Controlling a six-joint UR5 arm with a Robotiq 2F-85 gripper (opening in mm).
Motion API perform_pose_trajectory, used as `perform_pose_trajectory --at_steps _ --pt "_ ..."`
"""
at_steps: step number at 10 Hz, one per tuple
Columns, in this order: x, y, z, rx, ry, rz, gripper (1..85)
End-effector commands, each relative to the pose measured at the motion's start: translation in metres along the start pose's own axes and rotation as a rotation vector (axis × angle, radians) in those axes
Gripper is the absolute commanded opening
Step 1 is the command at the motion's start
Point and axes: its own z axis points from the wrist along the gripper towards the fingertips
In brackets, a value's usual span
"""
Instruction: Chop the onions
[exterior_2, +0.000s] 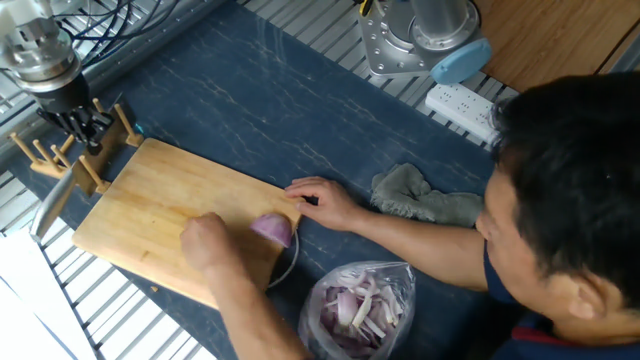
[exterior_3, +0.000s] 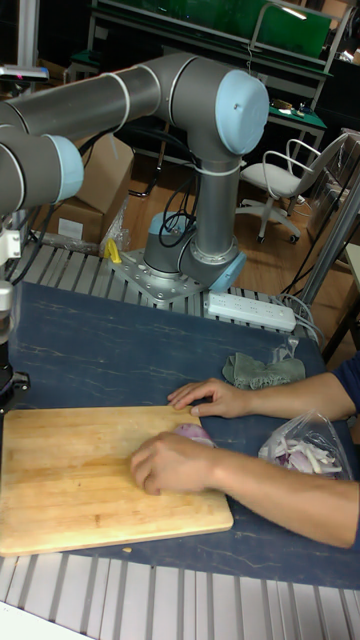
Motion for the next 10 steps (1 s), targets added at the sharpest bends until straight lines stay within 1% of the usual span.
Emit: perform_pose_trajectory --at_steps 1,3,4,6,7,8,9,10 --pt "0.001 -0.005 -0.002 0.015 0.003 -0.018 77.3" --pt "0.000 -0.006 -0.002 0.017 -0.001 -0.020 78.3" --pt "0.001 -0.008 -0.002 0.026 0.003 -0.024 78.7" --pt "0.006 -0.009 -0.008 0.036 0.030 -0.029 78.3" --pt "0.010 -0.008 -0.012 0.035 0.051 -0.026 78.3" --pt "0.014 -0.005 -0.020 0.033 0.073 -0.015 78.3" --pt "0.017 0.003 -0.033 0.023 0.102 0.018 78.3" --pt "0.013 0.012 -0.043 0.016 0.122 0.058 77.0"
